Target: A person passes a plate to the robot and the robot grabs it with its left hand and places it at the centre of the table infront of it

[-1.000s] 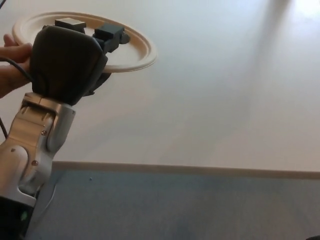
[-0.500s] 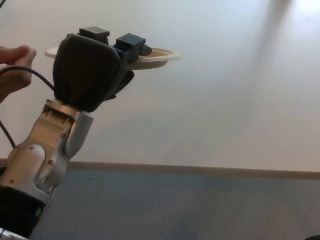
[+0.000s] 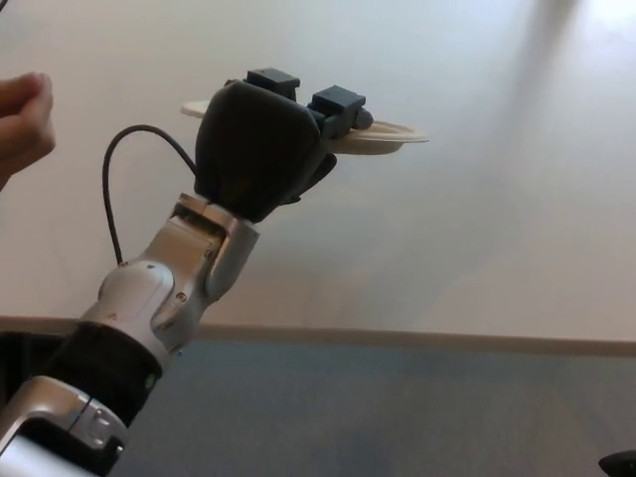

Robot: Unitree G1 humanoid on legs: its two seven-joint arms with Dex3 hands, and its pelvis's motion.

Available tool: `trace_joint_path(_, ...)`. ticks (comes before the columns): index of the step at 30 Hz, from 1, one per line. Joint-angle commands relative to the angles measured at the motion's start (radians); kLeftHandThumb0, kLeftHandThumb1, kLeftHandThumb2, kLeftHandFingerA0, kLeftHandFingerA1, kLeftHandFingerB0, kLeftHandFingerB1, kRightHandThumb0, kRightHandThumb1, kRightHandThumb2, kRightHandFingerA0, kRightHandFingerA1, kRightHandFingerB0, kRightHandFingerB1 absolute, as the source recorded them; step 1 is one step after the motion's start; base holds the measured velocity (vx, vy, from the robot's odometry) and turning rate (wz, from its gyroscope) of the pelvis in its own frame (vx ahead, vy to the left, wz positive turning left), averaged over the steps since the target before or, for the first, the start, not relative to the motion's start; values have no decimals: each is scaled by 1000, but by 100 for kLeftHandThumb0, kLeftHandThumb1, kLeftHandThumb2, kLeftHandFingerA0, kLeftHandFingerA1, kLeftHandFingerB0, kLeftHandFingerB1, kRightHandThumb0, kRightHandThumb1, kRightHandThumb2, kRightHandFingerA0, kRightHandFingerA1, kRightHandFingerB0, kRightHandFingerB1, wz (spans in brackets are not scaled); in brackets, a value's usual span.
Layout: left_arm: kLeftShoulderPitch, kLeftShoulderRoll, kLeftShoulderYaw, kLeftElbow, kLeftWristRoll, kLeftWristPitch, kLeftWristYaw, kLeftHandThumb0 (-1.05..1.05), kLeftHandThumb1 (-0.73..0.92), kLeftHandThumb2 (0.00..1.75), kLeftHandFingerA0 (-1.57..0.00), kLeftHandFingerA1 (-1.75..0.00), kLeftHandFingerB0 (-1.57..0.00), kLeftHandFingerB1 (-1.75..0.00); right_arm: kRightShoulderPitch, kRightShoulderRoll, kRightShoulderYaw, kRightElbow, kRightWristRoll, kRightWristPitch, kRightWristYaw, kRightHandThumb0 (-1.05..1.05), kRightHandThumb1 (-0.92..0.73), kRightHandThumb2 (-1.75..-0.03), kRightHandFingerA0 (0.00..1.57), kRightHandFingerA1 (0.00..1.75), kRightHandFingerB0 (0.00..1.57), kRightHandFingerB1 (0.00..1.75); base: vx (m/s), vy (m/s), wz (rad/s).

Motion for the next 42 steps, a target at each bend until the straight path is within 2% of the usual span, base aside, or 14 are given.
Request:
trace_joint_path(1, -64, -23, -17, 127, -32, -9, 52, -25, 63, 58, -94, -115, -74, -52, -17, -14, 7, 0, -14, -4, 7, -88, -68, -111, 30, 62, 25, 54, 0, 0, 0)
trace_joint_path(8, -117, -49, -41, 289, -41, 18, 57, -24, 59, 58, -89, -136, -78, -57, -30, -13, 21, -9, -24, -1, 2, -87, -69, -112, 32, 63, 28, 56, 0, 0, 0)
trace_joint_path(10, -133, -48, -55, 338, -40, 26, 36, -25, 62, 59, -87, -135, -74, -56, -38, -11, 21, -6, -22, 4, 3, -85, -84, -65, 34, 59, 35, 48, 0, 0, 0)
trace_joint_path(12, -142, -48, -69, 388, -39, 21, 53, -27, 64, 60, -87, -129, -74, -57, -38, -11, 19, -13, -17, 8, 7, -87, -67, -111, 32, 64, 28, 56, 0, 0, 0)
trace_joint_path(13, -146, -51, -76, 412, -41, 21, 51, -28, 63, 60, -84, -131, -74, -58, -36, -12, 21, -17, -18, 7, 5, -84, -83, -65, 34, 60, 35, 49, 0, 0, 0)
trace_joint_path(15, -149, -57, -85, 457, -49, 22, 31, -28, 59, 58, -85, -118, -75, -56, -33, -13, 25, -26, -21, 6, 3, -84, -67, -111, 32, 64, 28, 56, 0, 0, 0)
trace_joint_path(18, -146, -72, -97, 498, -66, 27, 7, -27, 60, 58, -84, -114, -72, -52, -35, -15, 41, -36, -38, 9, -3, -83, -83, -65, 36, 60, 34, 49, 0, 0, 0)
trace_joint_path(24, -135, -112, -126, 530, -83, 40, -76, -26, 66, 59, -86, -102, -74, -50, -41, -8, 32, -29, -21, 3, 15, -86, -67, -111, 31, 63, 28, 56, 0, 0, 0)
trace_joint_path(25, -134, -114, -132, 531, -81, 38, -67, -27, 65, 59, -85, -108, -74, -50, -40, -8, 33, -31, -24, 2, 13, -83, -83, -65, 34, 59, 35, 49, 0, 0, 0)
trace_joint_path(30, -148, -138, -151, 543, -92, 62, -124, -32, 66, 60, -76, -121, -67, -44, -49, -10, 36, -29, -31, 2, 11, -84, -83, -65, 34, 57, 35, 47, 0, 0, 0)
trace_joint_path(35, -161, -142, -167, 534, -94, 91, -167, -34, 71, 62, -81, -86, -49, -36, -54, -11, 31, -29, -29, 6, 16, -84, -66, -111, 34, 63, 24, 53, 0, 0, 0)
trace_joint_path(36, -170, -140, -168, 525, -99, 104, -217, -47, 70, 61, -44, -37, -29, -30, -52, -14, 32, -38, -32, 7, 14, -86, -83, -65, 34, 58, 34, 48, 0, 0, 0)
trace_joint_path(37, -175, -137, -165, 510, -106, 115, -251, -72, 49, 82, 0, -37, -7, -34, -51, -15, 33, -44, -33, 6, 16, -86, -67, -112, 32, 63, 25, 54, 0, 0, 0)
trace_joint_path(42, -183, -123, -146, 435, -126, 161, -318, -85, 52, 88, 0, 0, 0, -6, -57, -16, 30, -42, -31, 3, 23, -87, -67, -112, 32, 62, 27, 54, 0, 0, 0)
